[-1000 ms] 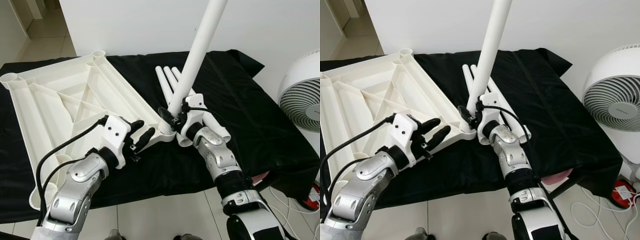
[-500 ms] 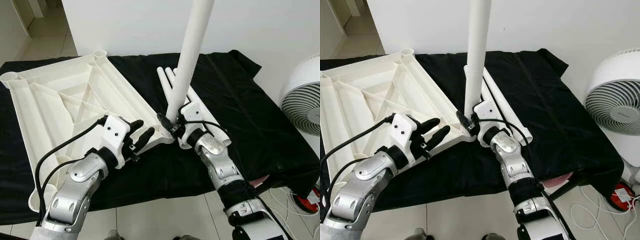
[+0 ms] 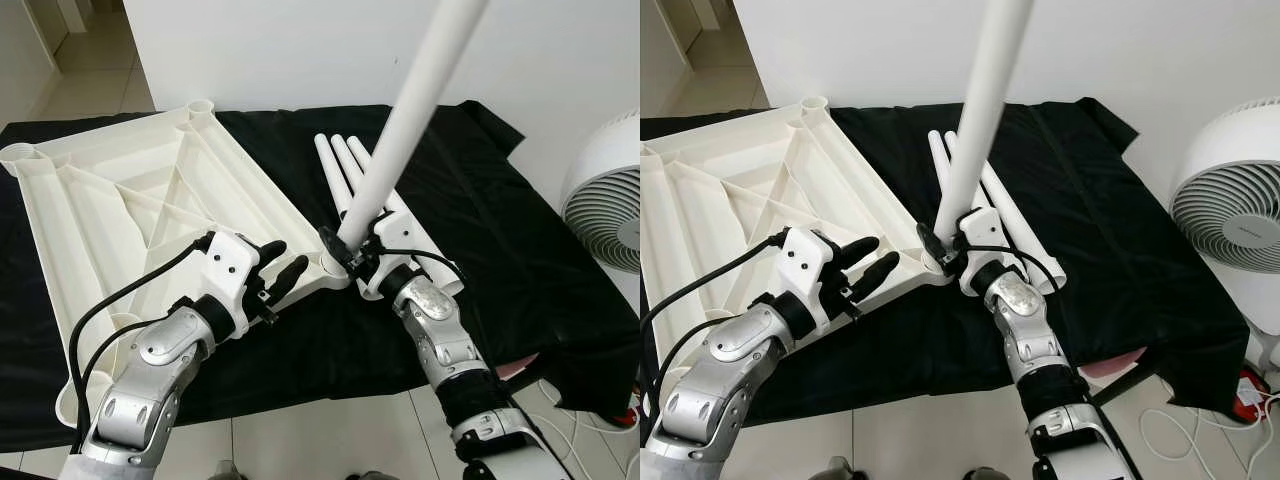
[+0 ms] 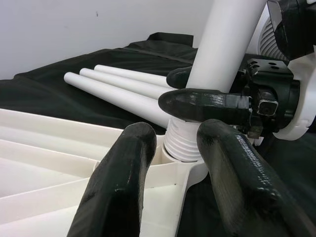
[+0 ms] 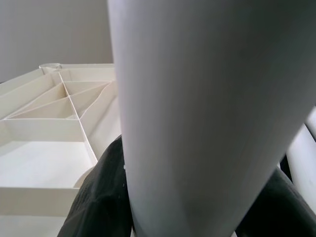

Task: Building children table

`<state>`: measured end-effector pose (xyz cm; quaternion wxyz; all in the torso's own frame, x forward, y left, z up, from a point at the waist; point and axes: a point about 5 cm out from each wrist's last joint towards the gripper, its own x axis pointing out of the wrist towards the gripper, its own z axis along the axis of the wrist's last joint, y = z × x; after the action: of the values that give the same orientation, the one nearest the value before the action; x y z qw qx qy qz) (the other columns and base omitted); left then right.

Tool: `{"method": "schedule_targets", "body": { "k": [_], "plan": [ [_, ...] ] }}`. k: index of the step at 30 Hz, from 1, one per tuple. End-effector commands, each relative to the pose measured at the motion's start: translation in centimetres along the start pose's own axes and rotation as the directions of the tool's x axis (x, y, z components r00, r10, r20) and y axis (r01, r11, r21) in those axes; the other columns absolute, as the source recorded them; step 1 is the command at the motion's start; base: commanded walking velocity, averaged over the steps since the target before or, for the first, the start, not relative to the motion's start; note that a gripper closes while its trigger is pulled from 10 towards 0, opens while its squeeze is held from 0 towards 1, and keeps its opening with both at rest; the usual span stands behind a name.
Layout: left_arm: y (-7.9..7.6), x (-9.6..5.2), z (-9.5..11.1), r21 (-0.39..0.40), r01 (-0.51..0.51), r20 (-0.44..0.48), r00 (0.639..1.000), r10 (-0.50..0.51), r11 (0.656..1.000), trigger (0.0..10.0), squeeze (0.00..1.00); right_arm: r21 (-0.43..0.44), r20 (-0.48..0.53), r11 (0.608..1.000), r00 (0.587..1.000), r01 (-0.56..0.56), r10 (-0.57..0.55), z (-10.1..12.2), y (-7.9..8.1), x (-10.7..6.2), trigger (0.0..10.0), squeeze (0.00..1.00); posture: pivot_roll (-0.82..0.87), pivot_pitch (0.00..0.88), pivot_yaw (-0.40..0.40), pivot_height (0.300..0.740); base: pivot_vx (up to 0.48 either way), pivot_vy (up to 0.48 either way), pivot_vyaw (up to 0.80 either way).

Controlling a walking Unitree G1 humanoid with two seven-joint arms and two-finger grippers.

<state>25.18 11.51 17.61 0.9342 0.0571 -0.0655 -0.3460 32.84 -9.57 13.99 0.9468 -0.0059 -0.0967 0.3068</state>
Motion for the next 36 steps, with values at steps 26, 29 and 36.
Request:
{"method": "schedule_targets", "body": {
  "k": [26, 29, 36],
  "plan": [
    [0.3, 0.2, 0.1, 0.005, -0.01, 0.005, 1.0, 0.01, 1.0, 10.0, 0.0, 0.029, -0.369, 0.999, 0.929, -0.019, 0.029, -3.8, -0.6, 0.7, 10.0, 0.0, 0.0, 0.078, -0.008, 0.74, 0.0, 0.0, 0.0],
    [0.3, 0.2, 0.2, 0.006, -0.01, 0.006, 1.0, 0.01, 1.0, 10.0, 0.0, 0.028, -0.377, 0.999, 0.926, -0.016, 0.026, -3.7, -0.8, 0.8, 10.0, 0.0, 0.0, 0.078, -0.008, 0.74, 0.0, 0.0, 0.0],
    [0.5, 0.3, 0.2, 0.01, -0.011, 0.01, 1.0, 0.011, 1.0, 10.0, 0.0, 0.01, -0.406, 1.0, 0.914, -0.001, 0.005, -3.6, -1.4, 1.3, 10.0, 0.0, 0.0, 0.076, -0.008, 0.74, 0.0, 0.0, 0.0]
  ]
}}
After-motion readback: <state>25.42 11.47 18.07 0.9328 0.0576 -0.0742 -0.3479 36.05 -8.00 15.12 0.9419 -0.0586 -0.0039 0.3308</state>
